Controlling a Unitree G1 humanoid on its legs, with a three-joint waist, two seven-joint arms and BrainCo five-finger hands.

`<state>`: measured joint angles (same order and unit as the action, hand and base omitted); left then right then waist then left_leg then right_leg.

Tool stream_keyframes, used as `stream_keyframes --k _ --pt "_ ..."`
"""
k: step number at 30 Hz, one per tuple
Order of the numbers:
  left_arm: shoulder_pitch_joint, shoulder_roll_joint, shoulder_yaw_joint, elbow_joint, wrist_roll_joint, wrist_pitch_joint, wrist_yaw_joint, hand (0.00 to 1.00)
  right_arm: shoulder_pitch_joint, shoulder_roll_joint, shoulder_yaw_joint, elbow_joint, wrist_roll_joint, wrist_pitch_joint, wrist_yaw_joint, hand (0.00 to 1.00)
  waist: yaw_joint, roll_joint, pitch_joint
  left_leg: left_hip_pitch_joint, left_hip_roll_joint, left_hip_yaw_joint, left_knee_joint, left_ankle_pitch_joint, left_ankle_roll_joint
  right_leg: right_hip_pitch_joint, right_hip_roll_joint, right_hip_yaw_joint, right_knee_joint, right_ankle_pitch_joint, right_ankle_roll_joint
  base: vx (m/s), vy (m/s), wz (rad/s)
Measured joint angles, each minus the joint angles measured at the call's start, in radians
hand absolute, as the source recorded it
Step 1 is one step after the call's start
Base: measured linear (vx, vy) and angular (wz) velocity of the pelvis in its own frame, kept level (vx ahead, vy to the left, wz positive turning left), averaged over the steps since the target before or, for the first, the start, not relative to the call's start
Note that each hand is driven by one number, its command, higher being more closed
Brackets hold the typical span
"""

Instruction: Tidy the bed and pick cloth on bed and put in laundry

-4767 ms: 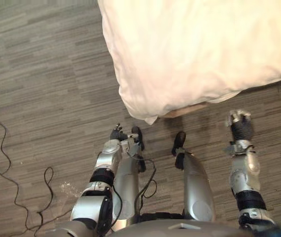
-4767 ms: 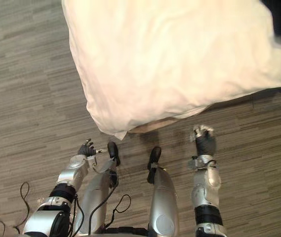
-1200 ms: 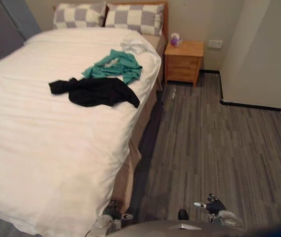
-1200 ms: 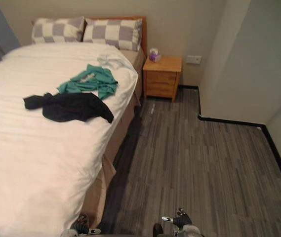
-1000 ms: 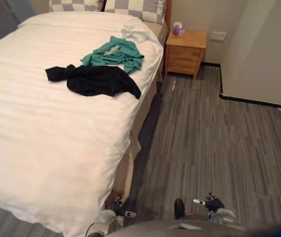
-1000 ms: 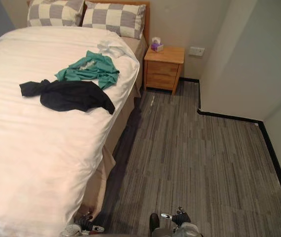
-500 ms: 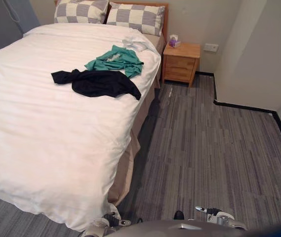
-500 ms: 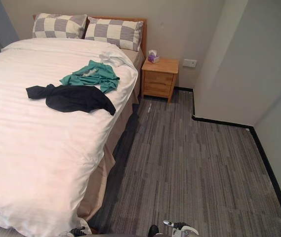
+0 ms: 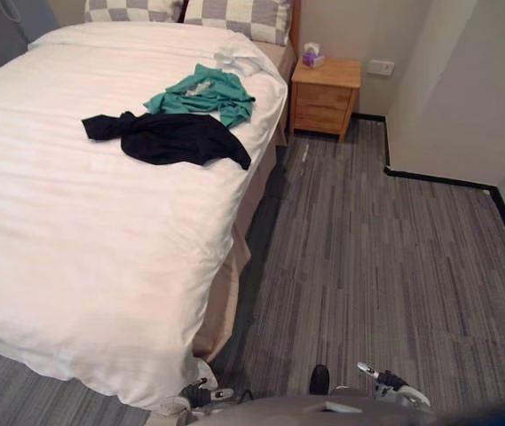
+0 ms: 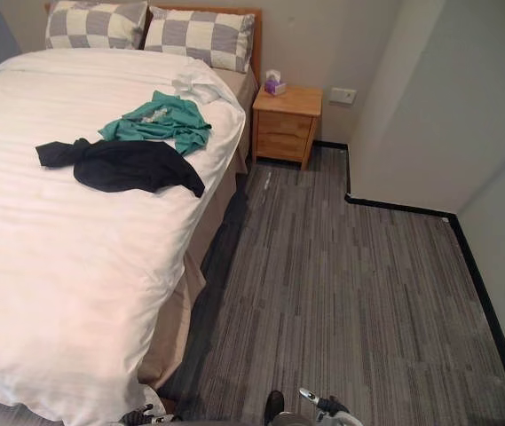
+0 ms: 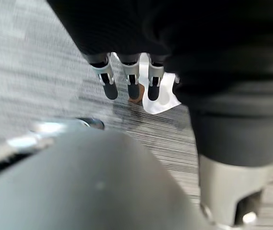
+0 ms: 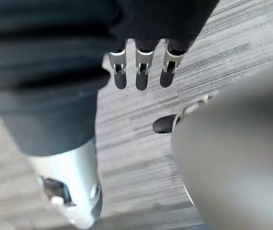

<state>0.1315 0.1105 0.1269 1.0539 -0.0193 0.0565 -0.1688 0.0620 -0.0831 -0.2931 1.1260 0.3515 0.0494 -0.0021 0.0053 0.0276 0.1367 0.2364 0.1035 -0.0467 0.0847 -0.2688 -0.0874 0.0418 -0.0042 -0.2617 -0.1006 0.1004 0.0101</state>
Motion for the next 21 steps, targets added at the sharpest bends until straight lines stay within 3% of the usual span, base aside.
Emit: stream_keyframes --k 1,4,5,7,9,10,12,14,17,19,21 --pt "0.009 0.0 0.005 0.0 -0.008 -0.028 -0.009 0.0 0.013 0.004 -0.015 -0.002 0.0 -0.028 0.015 0.0 0.0 -0.001 0.001 -0.001 0.011 0.021 0.002 -0.009 -0.014 0.0 0.009 0.0 0.001 -0.008 -0.008 0.03 0.017 -0.04" --pt "0.019 -0.011 0.046 0.0 0.011 -0.057 -0.017 0.0 0.017 0.003 -0.014 -0.005 -0.002 -0.048 0.041 0.0 0.001 0.009 0.007 -0.009 0.039 0.053 0.043 -0.039 -0.063 0.001 0.034 0.013 0.004 -0.021 -0.017 0.05 0.008 -0.19" --pt "0.02 -0.011 0.07 -0.004 0.013 -0.067 -0.02 0.0 0.016 0.008 -0.006 -0.01 -0.004 -0.052 0.05 0.0 0.011 -0.003 0.013 -0.031 0.041 0.096 0.128 -0.039 -0.063 -0.001 0.035 0.029 0.019 -0.032 -0.028 0.05 0.003 -0.38" --pt "0.03 -0.018 0.128 -0.022 0.013 -0.076 -0.018 0.0 0.024 0.023 0.019 -0.045 -0.023 -0.058 0.067 0.0 0.012 -0.018 0.021 -0.173 0.047 0.178 0.445 -0.004 -0.028 -0.025 0.02 0.041 0.081 -0.072 -0.042 0.02 -0.036 -0.43" --pt "0.041 -0.037 0.158 -0.051 0.013 -0.1 -0.017 0.0 0.033 0.023 0.044 -0.087 -0.023 -0.058 0.077 0.0 0.013 -0.007 0.027 -0.297 0.084 0.192 0.724 0.125 0.004 -0.022 0.017 0.053 0.137 -0.114 -0.056 0.1 -0.042 -0.32" --pt "0.044 -0.044 0.159 -0.062 0.015 -0.121 -0.017 0.0 0.032 0.024 0.072 -0.104 -0.023 -0.058 0.079 0.0 0.019 -0.02 0.039 -0.352 0.09 0.184 0.84 0.176 0.016 -0.007 0.013 0.085 0.161 -0.139 -0.066 0.14 -0.025 -0.38" --pt "0.047 -0.062 0.156 -0.084 0.032 -0.147 -0.017 0.0 0.028 0.024 0.08 -0.127 -0.025 -0.056 0.081 0.0 0.036 0.006 0.049 -0.413 0.081 0.177 0.906 0.069 0.018 0.006 0.009 0.115 0.193 -0.171 -0.077 0.14 -0.028 -0.43" --pt "0.057 -0.072 0.149 -0.099 0.03 -0.18 -0.018 0.0 0.022 0.021 0.077 -0.127 -0.054 -0.055 0.086 0.0 0.047 0.006 0.05 -0.448 0.06 0.195 0.819 0.014 0.022 0.017 -0.001 0.148 0.193 -0.18 -0.071 0.14 -0.005 -0.44" --pt "0.063 -0.079 0.146 -0.126 0.029 -0.199 -0.022 0.0 0.023 0.024 0.073 -0.131 -0.064 -0.057 0.093 0.0 0.052 0.007 0.05 -0.433 0.045 0.248 0.487 0.015 0.012 0.024 -0.003 0.196 0.195 -0.202 -0.056 0.22 0.104 -0.5" --pt "0.064 -0.079 0.146 -0.125 0.03 -0.198 -0.021 0.0 0.024 0.024 0.071 -0.131 -0.088 -0.057 0.103 0.0 0.052 0.007 0.049 -0.419 0.031 0.255 0.244 0.066 0.007 0.037 -0.01 0.226 0.182 -0.214 -0.043 0.29 0.183 -0.44" --pt "0.062 -0.076 0.141 -0.124 0.029 -0.197 -0.02 0.0 0.028 0.025 0.069 -0.126 -0.102 -0.057 0.107 0.0 0.056 0.004 0.043 -0.401 0.018 0.263 0.174 0.161 0.014 0.036 -0.027 0.251 0.181 -0.236 -0.02 0.3 0.234 -0.36"
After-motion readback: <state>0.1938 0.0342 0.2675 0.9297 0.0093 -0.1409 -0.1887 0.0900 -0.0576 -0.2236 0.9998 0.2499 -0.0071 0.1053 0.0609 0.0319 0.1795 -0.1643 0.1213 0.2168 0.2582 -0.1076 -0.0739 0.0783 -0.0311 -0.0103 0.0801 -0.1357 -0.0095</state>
